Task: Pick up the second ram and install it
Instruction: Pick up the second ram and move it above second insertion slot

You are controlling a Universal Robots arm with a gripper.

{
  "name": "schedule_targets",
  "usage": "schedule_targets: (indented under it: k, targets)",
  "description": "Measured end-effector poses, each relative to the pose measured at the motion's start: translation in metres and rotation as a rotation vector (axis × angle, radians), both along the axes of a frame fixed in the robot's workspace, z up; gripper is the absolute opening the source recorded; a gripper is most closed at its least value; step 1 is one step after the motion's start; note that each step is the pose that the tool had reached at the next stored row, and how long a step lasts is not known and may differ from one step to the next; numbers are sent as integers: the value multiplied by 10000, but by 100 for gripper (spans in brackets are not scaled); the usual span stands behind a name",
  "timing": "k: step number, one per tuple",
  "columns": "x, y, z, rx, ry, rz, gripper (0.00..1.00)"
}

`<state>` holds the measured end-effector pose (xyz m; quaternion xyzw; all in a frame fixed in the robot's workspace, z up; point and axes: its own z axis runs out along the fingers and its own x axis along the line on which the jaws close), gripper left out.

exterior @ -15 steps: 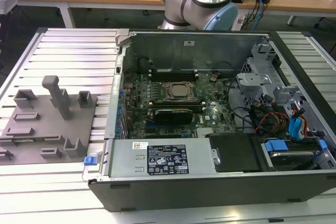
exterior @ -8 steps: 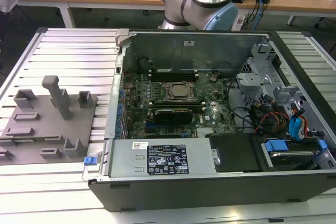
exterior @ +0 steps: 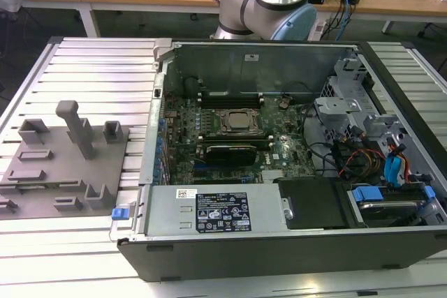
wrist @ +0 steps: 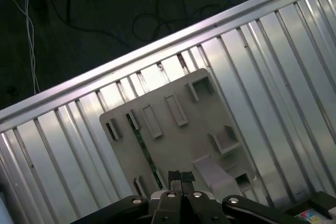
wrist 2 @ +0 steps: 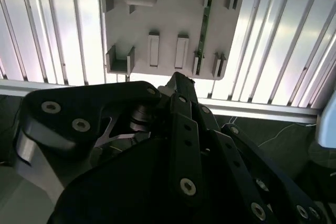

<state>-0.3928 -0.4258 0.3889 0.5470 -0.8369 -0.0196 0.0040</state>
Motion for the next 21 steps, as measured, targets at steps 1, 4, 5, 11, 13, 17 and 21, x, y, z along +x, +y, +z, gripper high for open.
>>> schedule_targets:
  k: [1, 4, 5, 11, 13, 17, 21]
  targets:
    - [0, 0, 0, -1, 0, 157, 11]
    - [0, 0, 0, -1, 0, 515, 11]
    - [0, 0, 0, -2, 0, 615, 11]
    - [0, 0, 0, -3, 0, 1295, 11]
    - [0, 0, 0, -4, -1, 1536, 11]
    - [0, 0, 0, -5, 0, 2384, 11]
    - [0, 0, 0, -6, -1, 2655, 11]
